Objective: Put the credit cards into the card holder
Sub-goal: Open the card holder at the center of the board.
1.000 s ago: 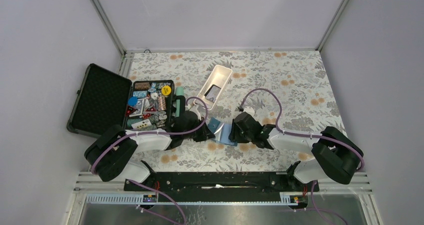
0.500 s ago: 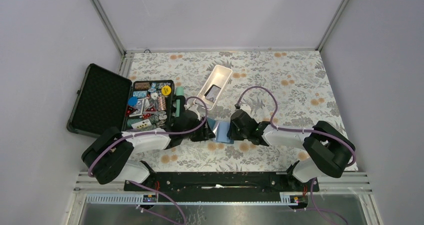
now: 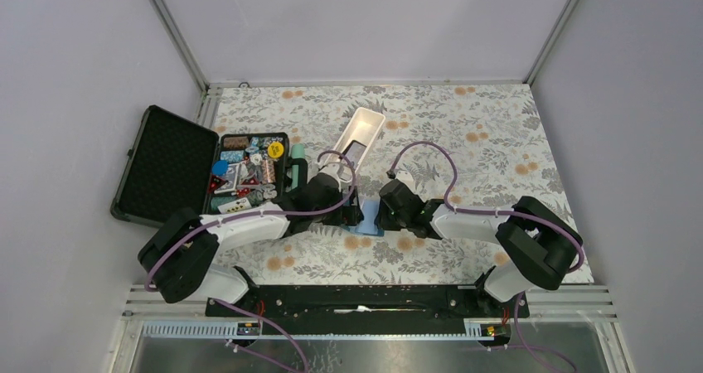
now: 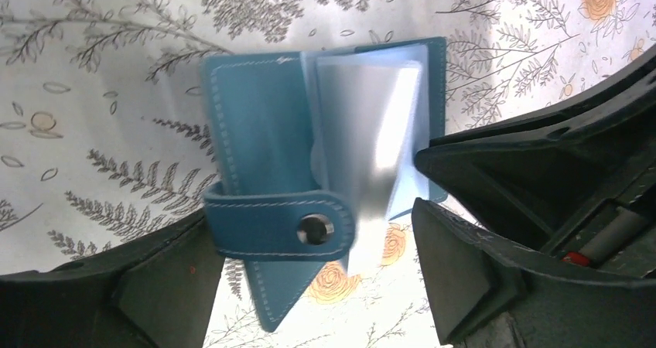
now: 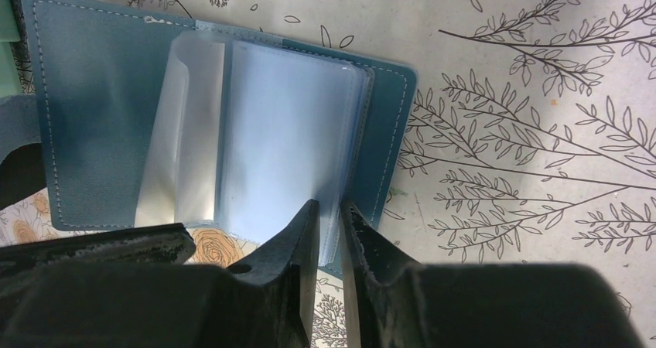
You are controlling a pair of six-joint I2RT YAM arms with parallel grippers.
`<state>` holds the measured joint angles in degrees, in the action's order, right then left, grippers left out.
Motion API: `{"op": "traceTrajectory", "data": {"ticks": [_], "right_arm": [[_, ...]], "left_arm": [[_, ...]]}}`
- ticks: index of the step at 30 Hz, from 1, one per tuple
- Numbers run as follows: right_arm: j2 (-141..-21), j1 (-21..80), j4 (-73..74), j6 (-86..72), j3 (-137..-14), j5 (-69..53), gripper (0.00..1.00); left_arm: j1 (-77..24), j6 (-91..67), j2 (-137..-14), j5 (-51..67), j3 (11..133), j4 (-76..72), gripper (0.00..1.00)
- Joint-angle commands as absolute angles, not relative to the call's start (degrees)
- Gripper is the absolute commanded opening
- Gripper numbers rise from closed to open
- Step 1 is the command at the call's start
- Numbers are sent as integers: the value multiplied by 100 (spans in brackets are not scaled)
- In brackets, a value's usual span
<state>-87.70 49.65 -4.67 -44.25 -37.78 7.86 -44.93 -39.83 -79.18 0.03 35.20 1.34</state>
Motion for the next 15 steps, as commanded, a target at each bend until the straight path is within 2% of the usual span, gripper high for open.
{"op": "traceTrajectory", "data": {"ticks": [1,5,11,15], "right_arm": [[-9051,4944,-114,-4454,-3739,799,21],[-9057,4947,-109,-4463,-3751,794,21],[-9104,4948,-106,-4465,-3753,799,20],[-9090,4948,-41,-4463,-3739,846,19]], "left_arm": [[-4840,-3590,-8118,-813,4127,525,90],[-5036,-3466,-8352,-1403,4430,1059,89],[-5106,-3456,-8356,-1867,4526,1461,77],[-5109,-3486,-8312,-1935,4530,1565,75]]}}
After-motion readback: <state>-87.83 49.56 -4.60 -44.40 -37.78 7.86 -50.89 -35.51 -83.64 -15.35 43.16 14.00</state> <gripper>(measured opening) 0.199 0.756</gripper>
